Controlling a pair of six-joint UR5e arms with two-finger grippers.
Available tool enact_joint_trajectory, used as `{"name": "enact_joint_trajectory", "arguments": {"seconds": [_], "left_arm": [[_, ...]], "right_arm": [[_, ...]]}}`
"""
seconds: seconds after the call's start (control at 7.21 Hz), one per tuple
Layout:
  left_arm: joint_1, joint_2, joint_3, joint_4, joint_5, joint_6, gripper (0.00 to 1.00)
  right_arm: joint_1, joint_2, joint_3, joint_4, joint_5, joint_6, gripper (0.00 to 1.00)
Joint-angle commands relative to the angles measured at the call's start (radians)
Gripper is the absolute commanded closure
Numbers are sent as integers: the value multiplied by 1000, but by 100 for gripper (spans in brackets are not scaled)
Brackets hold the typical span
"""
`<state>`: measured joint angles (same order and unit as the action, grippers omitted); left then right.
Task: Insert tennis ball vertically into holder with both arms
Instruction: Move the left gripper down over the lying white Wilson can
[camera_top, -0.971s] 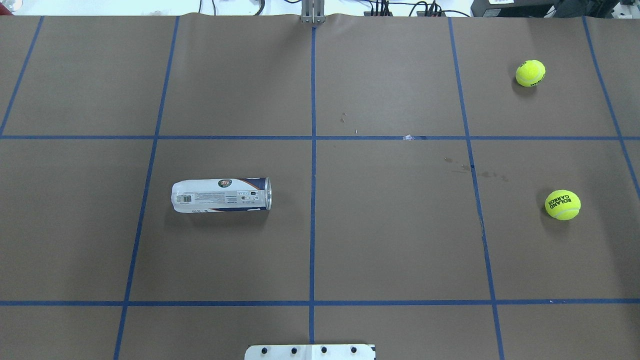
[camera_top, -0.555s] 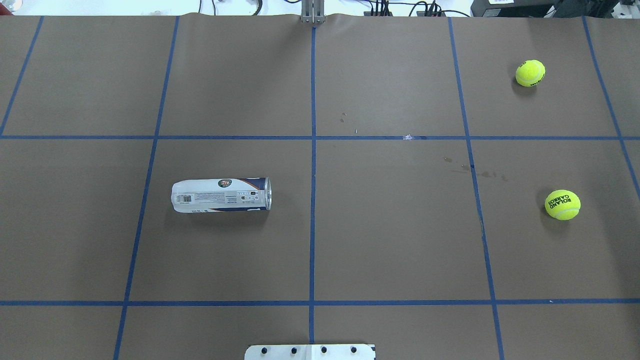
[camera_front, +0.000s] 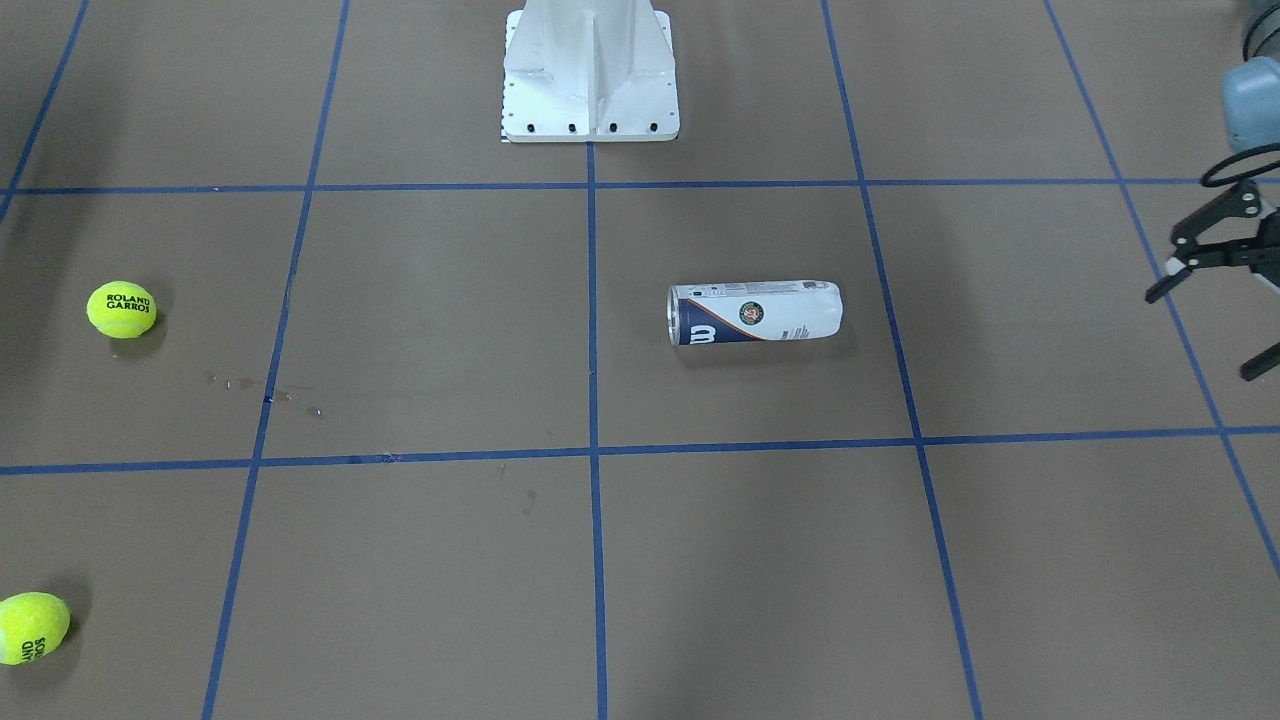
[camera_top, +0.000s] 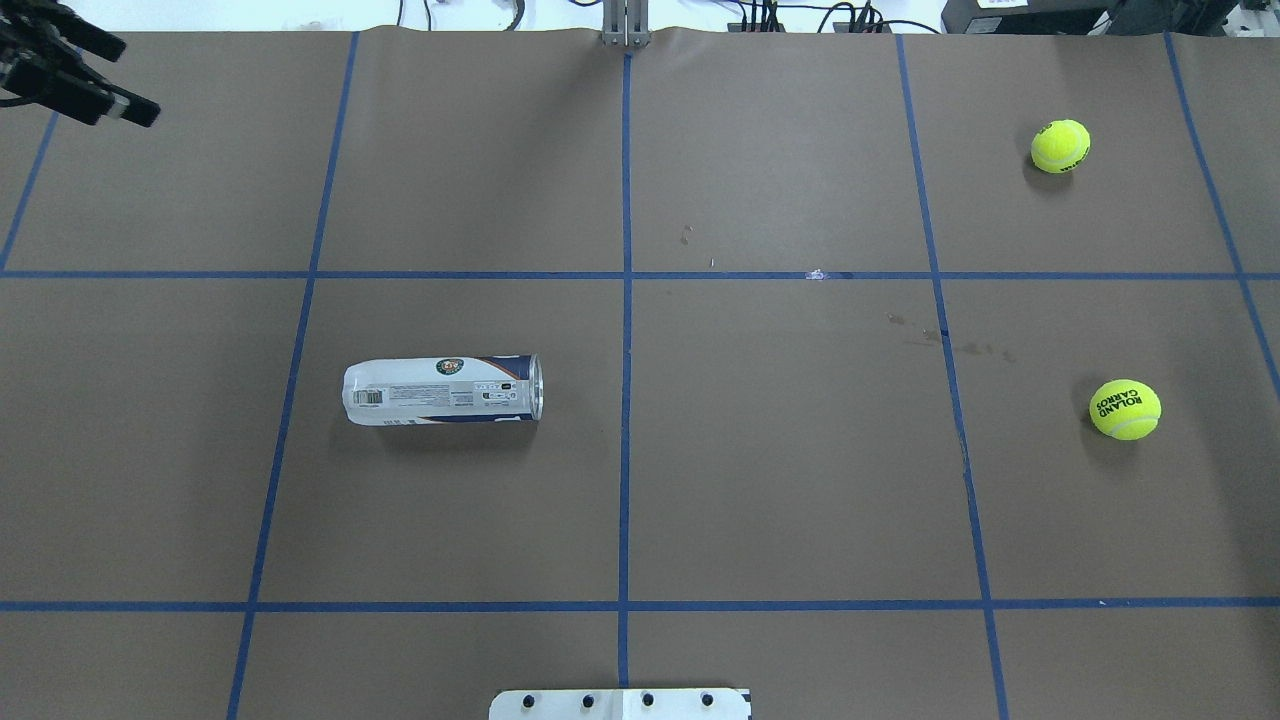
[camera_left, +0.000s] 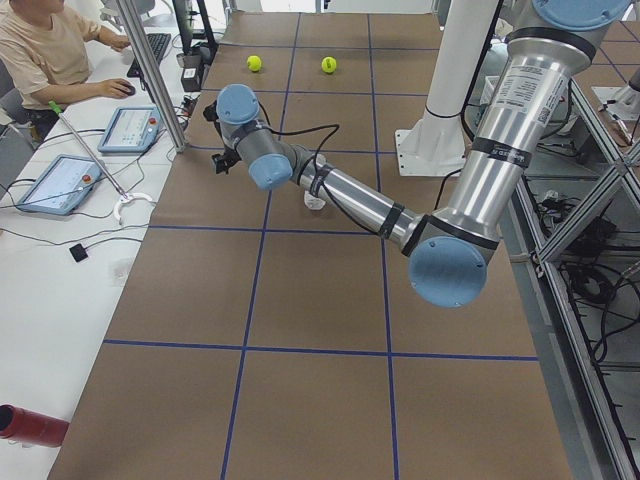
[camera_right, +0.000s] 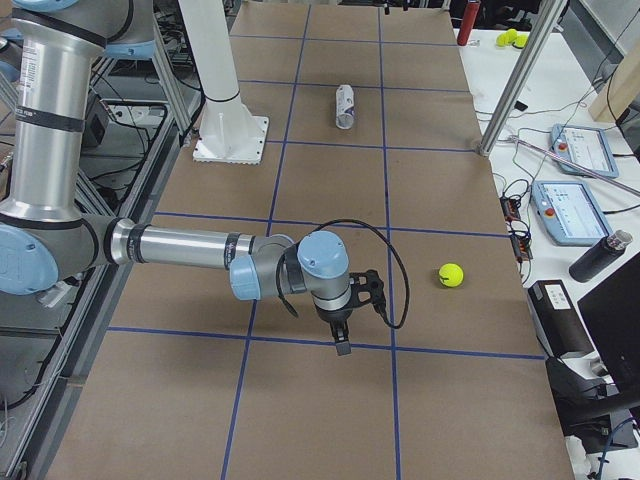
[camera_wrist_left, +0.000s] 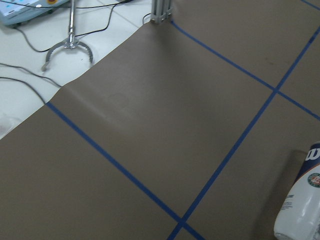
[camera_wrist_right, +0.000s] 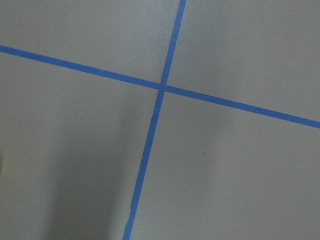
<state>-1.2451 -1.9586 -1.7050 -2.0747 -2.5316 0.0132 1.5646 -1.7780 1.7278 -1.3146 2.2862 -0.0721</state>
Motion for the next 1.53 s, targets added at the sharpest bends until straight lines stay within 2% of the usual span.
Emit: {"name": "enact_joint_trajectory", "arguments": {"seconds": [0.0, 0.42, 0.69, 0.97, 1.39], "left_arm": [[138, -89, -1, 1, 2, 5, 0], [243, -111, -2, 2, 11, 42, 0], [361, -130, -2, 7, 147, 98, 0], [442, -135, -2, 18, 230, 108, 0], [510, -181, -2, 177, 336, 209, 0]], "right_arm": [[0, -1, -5, 0, 1, 0, 0], [0, -1, -5, 0, 7, 0, 0], [0, -4, -5, 0, 9, 0, 0], [0, -5, -5, 0, 9, 0, 0], [0, -6, -5, 0, 12, 0, 0]]}}
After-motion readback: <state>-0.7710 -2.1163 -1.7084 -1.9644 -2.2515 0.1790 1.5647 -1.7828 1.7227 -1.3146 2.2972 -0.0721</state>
